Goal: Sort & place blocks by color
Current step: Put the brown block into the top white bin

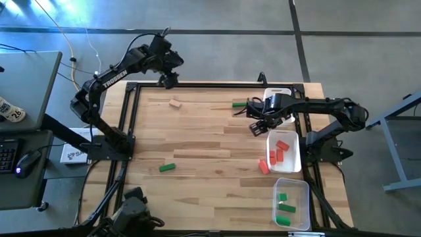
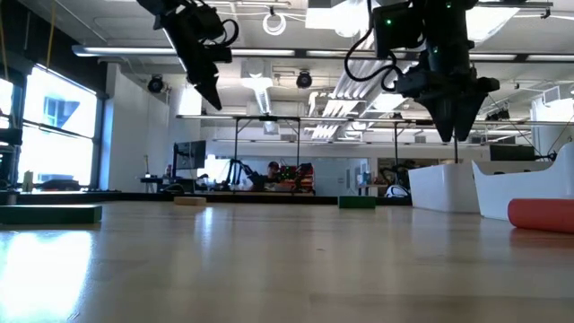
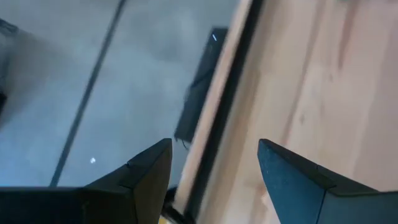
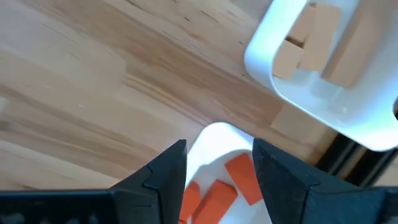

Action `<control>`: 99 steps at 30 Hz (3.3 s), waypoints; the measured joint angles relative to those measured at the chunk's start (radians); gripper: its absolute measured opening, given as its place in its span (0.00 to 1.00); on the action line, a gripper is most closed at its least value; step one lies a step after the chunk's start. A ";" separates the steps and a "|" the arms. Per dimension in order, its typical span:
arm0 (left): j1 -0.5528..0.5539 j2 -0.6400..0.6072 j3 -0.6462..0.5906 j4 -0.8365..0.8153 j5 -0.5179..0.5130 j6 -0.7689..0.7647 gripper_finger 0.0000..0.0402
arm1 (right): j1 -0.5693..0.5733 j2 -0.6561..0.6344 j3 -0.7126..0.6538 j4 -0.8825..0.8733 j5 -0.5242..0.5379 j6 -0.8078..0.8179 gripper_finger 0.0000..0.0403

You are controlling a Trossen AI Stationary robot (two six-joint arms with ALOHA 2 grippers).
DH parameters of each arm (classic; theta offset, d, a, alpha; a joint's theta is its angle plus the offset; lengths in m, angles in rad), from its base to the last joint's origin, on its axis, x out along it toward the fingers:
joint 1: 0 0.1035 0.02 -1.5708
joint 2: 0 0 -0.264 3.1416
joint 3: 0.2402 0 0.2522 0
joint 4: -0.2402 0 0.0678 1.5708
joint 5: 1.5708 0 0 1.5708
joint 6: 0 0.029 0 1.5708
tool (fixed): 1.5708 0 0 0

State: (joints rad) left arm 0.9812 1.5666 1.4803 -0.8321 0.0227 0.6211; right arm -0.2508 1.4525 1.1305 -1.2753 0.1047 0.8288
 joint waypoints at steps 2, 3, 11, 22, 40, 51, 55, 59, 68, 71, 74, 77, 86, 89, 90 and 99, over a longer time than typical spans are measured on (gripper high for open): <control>-0.006 0.013 0.000 -0.045 0.000 0.011 0.56 | 0.000 0.000 0.000 0.018 0.000 0.000 0.42; -0.009 0.025 0.000 -0.073 -0.003 0.011 0.56 | 0.000 0.000 0.000 0.028 0.002 0.000 0.42; -0.051 0.141 -0.002 -0.159 -0.083 -0.056 0.56 | 0.000 0.000 0.000 0.088 0.027 -0.001 0.42; -0.142 0.302 -0.002 -0.230 -0.165 -0.007 0.56 | 0.000 0.000 0.000 0.122 0.019 0.000 0.42; -0.232 0.468 -0.002 -0.282 -0.300 0.064 0.56 | 0.000 0.000 0.000 0.266 0.050 -0.092 0.42; -0.243 0.531 -0.002 -0.267 -0.375 0.064 0.56 | 0.000 0.000 0.000 0.268 0.048 -0.115 0.42; -0.248 0.560 -0.002 -0.267 -0.433 0.063 0.56 | 0.000 0.000 0.000 0.268 0.045 -0.130 0.42; -0.258 0.566 -0.002 -0.259 -0.443 0.063 0.56 | 0.000 0.000 0.000 0.268 0.045 -0.135 0.42; -0.257 0.567 -0.002 -0.233 -0.412 0.059 0.56 | 0.000 0.000 0.000 0.268 0.041 -0.140 0.42; -0.255 0.581 0.000 -0.233 -0.440 0.047 0.56 | 0.000 0.000 0.000 0.268 0.037 -0.138 0.42; -0.255 0.592 0.002 -0.234 -0.463 0.047 0.56 | 0.000 0.000 0.000 0.268 0.023 -0.138 0.42; -0.255 0.592 0.002 -0.231 -0.465 0.058 0.55 | 0.000 0.000 0.000 0.268 0.016 -0.138 0.42; -0.252 0.595 0.000 -0.230 -0.469 0.056 0.37 | 0.000 0.000 0.000 0.268 0.017 -0.138 0.42; -0.250 0.595 -0.001 -0.215 -0.482 0.055 0.30 | 0.000 0.000 0.000 0.268 0.032 -0.140 0.42; -0.250 0.595 -0.001 -0.207 -0.487 0.054 0.27 | 0.000 0.000 0.000 0.268 0.035 -0.138 0.42; -0.249 0.591 -0.001 -0.192 -0.490 0.010 0.22 | 0.000 0.000 0.000 0.276 0.042 -0.121 0.42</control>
State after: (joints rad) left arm 0.7319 2.1576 1.4792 -1.0242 -0.4674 0.6312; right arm -0.2508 1.4525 1.1309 -0.9992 0.1464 0.7081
